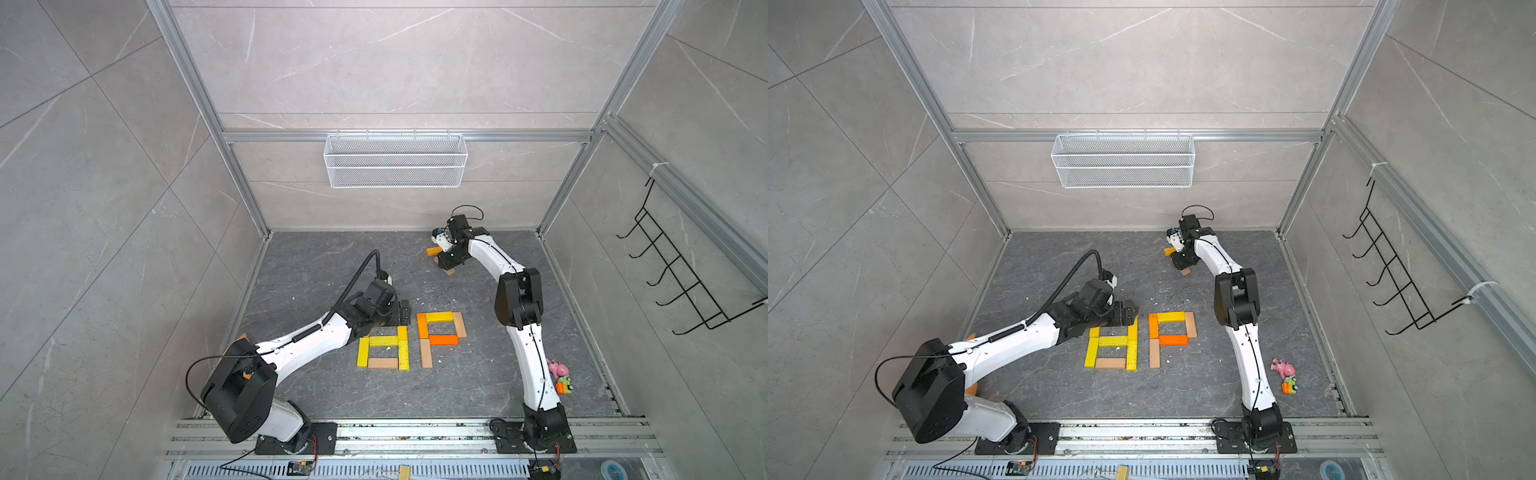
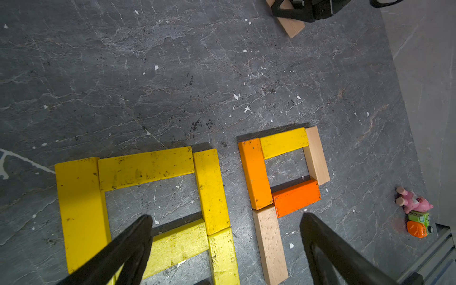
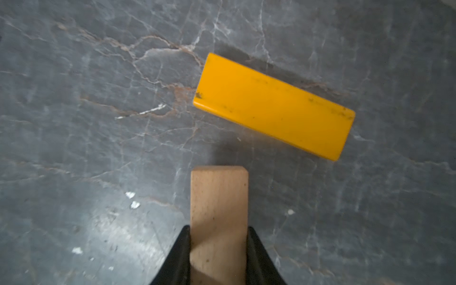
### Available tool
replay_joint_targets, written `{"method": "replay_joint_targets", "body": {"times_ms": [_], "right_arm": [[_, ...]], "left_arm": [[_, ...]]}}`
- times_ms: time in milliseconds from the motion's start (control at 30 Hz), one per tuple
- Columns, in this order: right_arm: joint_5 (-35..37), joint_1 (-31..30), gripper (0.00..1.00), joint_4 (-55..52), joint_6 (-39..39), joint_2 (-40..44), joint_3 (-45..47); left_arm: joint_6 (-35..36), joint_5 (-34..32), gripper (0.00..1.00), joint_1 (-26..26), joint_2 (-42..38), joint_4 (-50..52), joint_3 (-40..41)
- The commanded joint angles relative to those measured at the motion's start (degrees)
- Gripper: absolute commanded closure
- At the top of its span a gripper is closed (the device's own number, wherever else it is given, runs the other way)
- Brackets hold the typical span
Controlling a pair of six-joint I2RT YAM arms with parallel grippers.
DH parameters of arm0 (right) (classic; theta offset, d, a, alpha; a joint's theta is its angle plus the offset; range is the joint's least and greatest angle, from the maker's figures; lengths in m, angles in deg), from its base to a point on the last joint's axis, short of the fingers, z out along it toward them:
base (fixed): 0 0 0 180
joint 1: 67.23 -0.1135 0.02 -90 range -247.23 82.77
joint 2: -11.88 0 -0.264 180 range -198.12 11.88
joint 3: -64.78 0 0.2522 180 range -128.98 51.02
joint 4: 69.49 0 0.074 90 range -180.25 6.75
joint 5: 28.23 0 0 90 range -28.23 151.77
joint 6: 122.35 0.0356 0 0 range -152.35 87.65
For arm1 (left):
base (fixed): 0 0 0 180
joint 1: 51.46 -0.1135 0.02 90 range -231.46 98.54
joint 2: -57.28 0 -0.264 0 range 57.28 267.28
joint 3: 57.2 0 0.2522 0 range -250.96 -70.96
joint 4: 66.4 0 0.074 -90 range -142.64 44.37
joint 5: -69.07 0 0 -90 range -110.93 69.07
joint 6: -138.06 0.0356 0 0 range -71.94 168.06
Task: Assemble the number 8 with building blocks
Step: Pick up the building block from the center of the board, then place the building block at the center of the board.
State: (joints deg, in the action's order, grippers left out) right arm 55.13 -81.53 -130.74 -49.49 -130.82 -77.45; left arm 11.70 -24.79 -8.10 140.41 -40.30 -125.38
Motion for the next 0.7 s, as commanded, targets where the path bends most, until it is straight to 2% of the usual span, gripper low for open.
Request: {"method": "replay_joint_targets", "body": {"times_ms": [0, 267, 533, 667], "right_arm": [[0.14, -0.1, 0.7, -1.47, 2.56, 7.81, 2.12], [2.24, -2.22, 0.7, 0.39, 7.3, 21.65, 14.7], [7.67, -7.03, 0.7, 10.16, 16.14, 44.18, 42.7], [11.24, -10.4, 0.7, 12.8, 21.15, 54.23, 55.67]], "left_arm": [[-0.29, 1.18, 0.04, -0.34, -2.25, -0.39, 0.08], [-0.21, 1.9, 0.04, -0.23, -4.15, -1.78, 0.63], [0.81, 3.95, 0.04, -0.23, -6.07, -3.64, 2.01], [5.28, 9.18, 0.03, -0.22, -8.14, -5.73, 3.66]]}}
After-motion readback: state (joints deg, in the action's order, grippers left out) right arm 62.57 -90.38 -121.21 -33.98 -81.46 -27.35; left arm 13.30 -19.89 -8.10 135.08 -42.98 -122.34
